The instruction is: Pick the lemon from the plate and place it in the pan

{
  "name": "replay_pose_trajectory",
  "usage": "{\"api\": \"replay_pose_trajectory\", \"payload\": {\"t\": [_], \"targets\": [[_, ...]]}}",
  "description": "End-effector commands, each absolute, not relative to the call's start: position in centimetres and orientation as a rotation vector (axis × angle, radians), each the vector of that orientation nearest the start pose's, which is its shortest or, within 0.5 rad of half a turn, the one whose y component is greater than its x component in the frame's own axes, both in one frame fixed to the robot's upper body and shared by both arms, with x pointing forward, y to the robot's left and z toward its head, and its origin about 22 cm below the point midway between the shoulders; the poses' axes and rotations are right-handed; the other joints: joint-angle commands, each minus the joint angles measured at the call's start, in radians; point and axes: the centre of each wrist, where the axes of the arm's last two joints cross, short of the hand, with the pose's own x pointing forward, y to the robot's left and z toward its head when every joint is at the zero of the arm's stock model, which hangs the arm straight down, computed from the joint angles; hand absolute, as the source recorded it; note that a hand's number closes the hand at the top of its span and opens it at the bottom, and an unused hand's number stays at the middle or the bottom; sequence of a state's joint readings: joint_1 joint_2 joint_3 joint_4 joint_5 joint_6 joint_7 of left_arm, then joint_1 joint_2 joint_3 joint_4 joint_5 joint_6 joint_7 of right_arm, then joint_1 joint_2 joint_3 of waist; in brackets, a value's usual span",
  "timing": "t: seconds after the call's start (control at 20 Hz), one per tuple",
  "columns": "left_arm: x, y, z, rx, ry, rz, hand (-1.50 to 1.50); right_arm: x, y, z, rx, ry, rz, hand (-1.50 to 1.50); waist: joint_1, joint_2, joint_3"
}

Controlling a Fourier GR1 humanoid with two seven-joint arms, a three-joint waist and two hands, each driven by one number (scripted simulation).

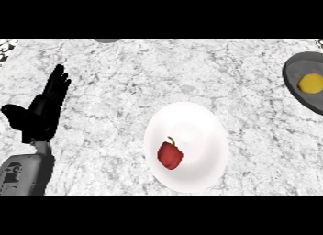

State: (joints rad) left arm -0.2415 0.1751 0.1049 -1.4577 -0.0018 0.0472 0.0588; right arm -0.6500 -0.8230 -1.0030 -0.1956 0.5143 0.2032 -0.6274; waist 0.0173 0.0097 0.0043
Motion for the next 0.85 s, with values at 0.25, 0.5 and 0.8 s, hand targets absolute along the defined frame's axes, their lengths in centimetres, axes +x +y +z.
{"api": "replay_pose_trajectory", "payload": {"t": [0.25,0.5,0.8], "targets": [[30.3,27.1,5.7,0.231,-1.624,-0.037,0.0,19.1,-60.2,6.8,-0.549,-1.72,-0.101,-1.5,-0.032,-0.014,-0.005],[28.7,27.5,4.0,0.218,-1.599,-0.03,0.0,17.5,-59.7,5.0,-0.549,-1.696,-0.109,-1.5,-0.035,-0.017,-0.007],[29.4,27.9,4.5,0.205,-1.615,-0.052,0.0,17.5,-58.8,6.1,-0.592,-1.648,-0.045,-1.5,-0.035,-0.016,-0.008]]}}
